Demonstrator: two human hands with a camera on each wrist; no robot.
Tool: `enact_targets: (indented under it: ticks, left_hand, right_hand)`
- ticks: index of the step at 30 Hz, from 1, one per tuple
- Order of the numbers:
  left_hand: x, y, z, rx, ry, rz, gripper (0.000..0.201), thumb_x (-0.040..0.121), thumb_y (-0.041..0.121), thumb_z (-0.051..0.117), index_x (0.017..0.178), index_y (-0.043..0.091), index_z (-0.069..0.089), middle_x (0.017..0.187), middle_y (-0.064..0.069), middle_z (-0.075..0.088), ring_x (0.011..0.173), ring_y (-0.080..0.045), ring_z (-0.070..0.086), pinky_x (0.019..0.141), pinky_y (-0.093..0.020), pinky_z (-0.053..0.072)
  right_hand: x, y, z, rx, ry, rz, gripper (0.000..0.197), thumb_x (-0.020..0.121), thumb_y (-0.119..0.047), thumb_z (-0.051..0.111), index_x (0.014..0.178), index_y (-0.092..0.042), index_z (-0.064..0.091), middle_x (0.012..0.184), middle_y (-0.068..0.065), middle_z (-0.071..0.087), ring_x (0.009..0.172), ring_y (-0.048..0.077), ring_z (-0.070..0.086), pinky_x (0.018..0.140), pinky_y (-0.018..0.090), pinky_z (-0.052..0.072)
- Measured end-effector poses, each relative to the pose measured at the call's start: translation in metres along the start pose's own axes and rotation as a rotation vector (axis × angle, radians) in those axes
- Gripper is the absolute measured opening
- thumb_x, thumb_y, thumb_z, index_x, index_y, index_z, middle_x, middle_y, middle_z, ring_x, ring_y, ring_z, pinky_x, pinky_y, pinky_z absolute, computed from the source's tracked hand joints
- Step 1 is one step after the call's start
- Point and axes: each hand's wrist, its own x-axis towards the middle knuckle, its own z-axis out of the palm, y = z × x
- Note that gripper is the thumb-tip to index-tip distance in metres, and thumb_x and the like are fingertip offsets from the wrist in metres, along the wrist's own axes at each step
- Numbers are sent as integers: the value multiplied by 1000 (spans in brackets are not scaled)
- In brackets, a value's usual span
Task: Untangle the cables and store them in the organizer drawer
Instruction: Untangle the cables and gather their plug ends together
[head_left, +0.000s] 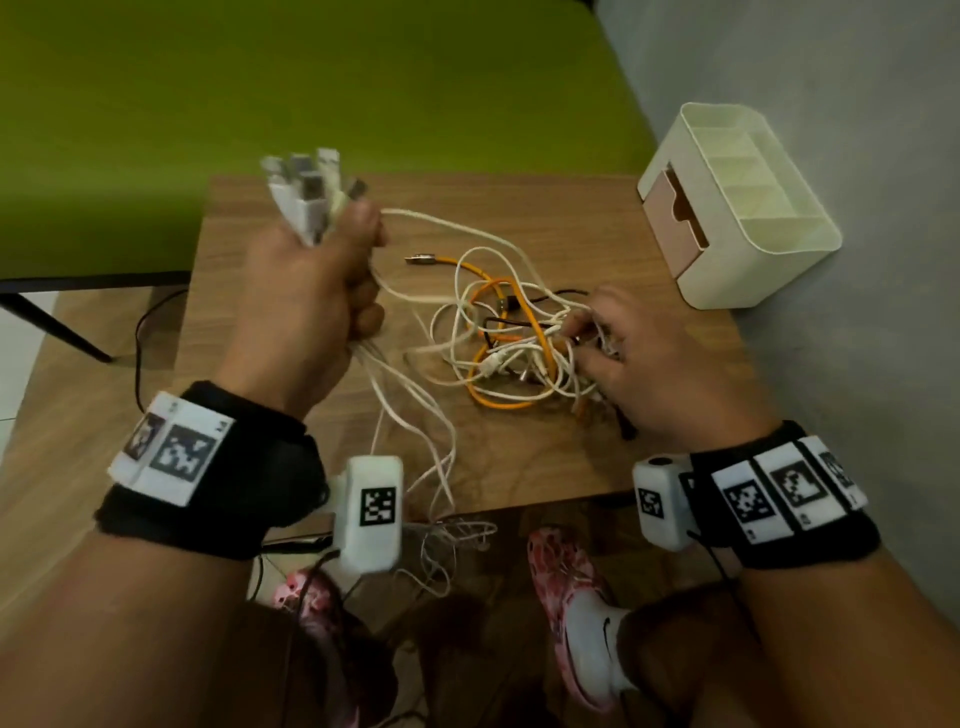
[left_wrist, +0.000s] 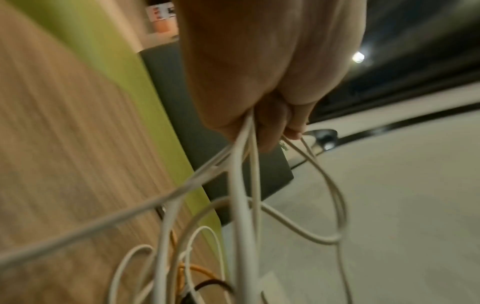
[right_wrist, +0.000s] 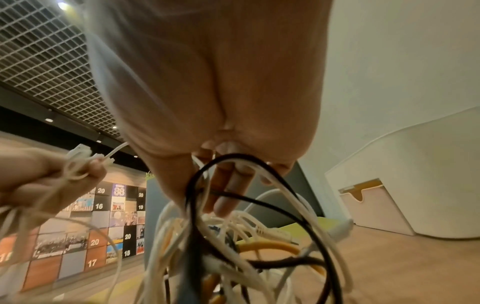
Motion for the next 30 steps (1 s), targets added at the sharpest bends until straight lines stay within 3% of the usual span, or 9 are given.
enact_targets:
  ticks: [4, 7, 10, 12, 14, 17, 22, 25, 30]
  left_hand:
    - [-4, -11, 1, 222, -37, -53, 25, 97, 17, 54, 72, 14, 54, 49, 6, 26, 40, -9, 21, 43, -18, 21]
    - [-3, -13, 1, 372, 19, -59, 25, 96, 16, 58, 72, 12, 60, 44, 10, 33, 39, -9, 27, 45, -23, 23]
    - [-3, -19, 5, 655, 46, 24, 24, 91, 23, 66, 75, 6, 64, 49, 11, 47, 44, -5, 36, 49, -31, 31]
    - [-7, -24, 13, 692, 56, 131, 28, 90, 25, 67, 72, 4, 62, 59, -4, 55, 53, -9, 41, 51, -36, 34]
    - [-13, -26, 24, 672, 18, 225, 24, 89, 27, 65, 80, 5, 69, 69, -11, 65, 58, -13, 48, 56, -40, 40]
    - [-19, -30, 35, 771, -169, 301, 15, 90, 18, 65, 76, 13, 68, 63, 4, 61, 56, -9, 49, 52, -28, 35]
    - [-15, -30, 30, 988, -370, 206, 20, 90, 19, 64, 71, 21, 61, 59, 11, 58, 55, -3, 49, 52, -27, 34]
    - [-14, -22, 24, 865, -247, 168, 28, 91, 22, 65, 65, 15, 59, 47, 16, 51, 44, -1, 40, 45, -19, 26]
    - [-5, -15, 9, 691, -79, 107, 21, 90, 21, 67, 81, 2, 65, 44, 13, 43, 42, -1, 32, 47, -27, 28]
  right_hand:
    - [-4, -4, -8, 160, 8, 46, 11, 87, -46, 60, 98, -42, 58, 94, -23, 60, 95, 5, 59, 92, 44, 48]
    - [-9, -14, -13, 340, 179, -8, 10, 98, -32, 57, 100, -39, 64, 84, -20, 65, 81, -1, 61, 73, 22, 49]
    - [-8, -22, -10, 337, 321, -118, 16, 100, -24, 55, 104, -26, 70, 85, -14, 67, 82, 0, 60, 66, 11, 42]
    - [-4, -21, -2, 259, 292, -168, 19, 98, -23, 55, 103, -19, 73, 86, -10, 68, 82, 3, 61, 67, 14, 43]
    - [0, -16, 8, 123, 217, -202, 23, 96, -23, 53, 101, -13, 74, 86, -7, 68, 81, 8, 59, 72, 28, 47]
    - [4, -11, 17, 18, 206, -284, 24, 92, -21, 55, 102, -11, 75, 88, -5, 68, 82, 14, 60, 72, 41, 49]
    - [5, -19, 14, 109, 252, -356, 18, 93, -14, 58, 102, -6, 72, 84, -13, 56, 74, 0, 50, 69, 12, 36]
    - [3, -18, 12, 152, 176, -252, 18, 95, -19, 59, 111, -15, 67, 87, -18, 51, 82, -2, 51, 71, 10, 37]
    - [0, -4, 3, 126, 103, -70, 15, 94, -29, 63, 107, -23, 66, 95, -16, 55, 90, -2, 54, 73, 12, 39]
